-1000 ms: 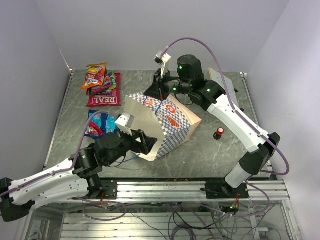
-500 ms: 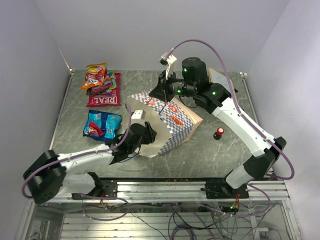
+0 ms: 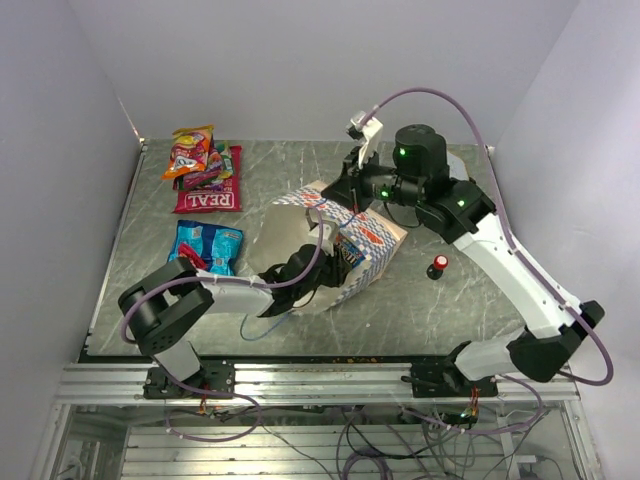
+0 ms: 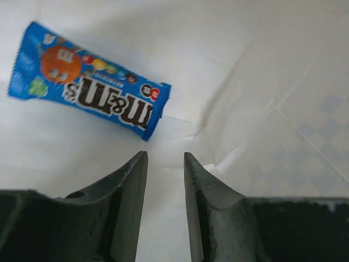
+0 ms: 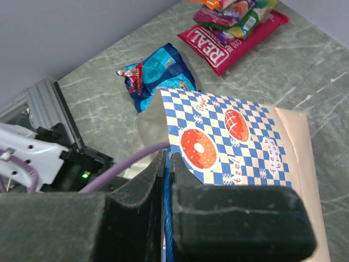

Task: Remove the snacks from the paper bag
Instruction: Take out the snack from the paper bag.

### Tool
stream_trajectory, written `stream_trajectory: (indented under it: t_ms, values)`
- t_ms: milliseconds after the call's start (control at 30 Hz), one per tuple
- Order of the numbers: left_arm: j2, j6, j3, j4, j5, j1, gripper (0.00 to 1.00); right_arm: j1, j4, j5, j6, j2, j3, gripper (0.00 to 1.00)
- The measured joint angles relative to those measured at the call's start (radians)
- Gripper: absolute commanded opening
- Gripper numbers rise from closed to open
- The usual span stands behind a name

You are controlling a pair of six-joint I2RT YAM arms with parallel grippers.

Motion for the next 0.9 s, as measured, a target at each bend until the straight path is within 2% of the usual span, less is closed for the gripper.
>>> stream_trajectory:
  t_ms: [133,300,400,467,567,800,833,900]
  values:
    - [0.028,0.024,0.019,0.030,0.029,-0.016,0.48,0.000,-0.001,-0.043,-0.009,-0.039,-0.001,0.00]
    - [0.034,0.077,0.025,0.050,0.030,-0.018,0.61,-0.001,0.005,-0.071,-0.012,-0.044,-0.016,0.00]
    - [0.028,0.166,0.023,0.040,0.021,-0.017,0.68,-0.001,0.005,-0.084,-0.012,-0.044,-0.046,0.00]
    - [0.029,0.246,0.037,0.003,0.018,-0.017,0.79,-0.001,0.003,-0.093,-0.012,-0.044,-0.058,0.00]
    - [0.034,0.356,0.071,-0.051,0.009,-0.016,0.83,-0.003,0.002,-0.104,-0.015,-0.044,-0.060,0.00]
    - [0.154,0.568,0.205,-0.109,-0.004,-0.003,0.84,-0.005,-0.004,-0.137,-0.022,-0.039,-0.057,0.00]
    - [0.179,0.592,0.228,-0.129,-0.004,-0.001,0.86,-0.005,-0.003,-0.141,-0.022,-0.039,-0.056,0.00]
    - [0.230,0.620,0.287,-0.183,-0.003,0.006,0.96,-0.005,-0.001,-0.151,-0.017,-0.038,-0.056,0.00]
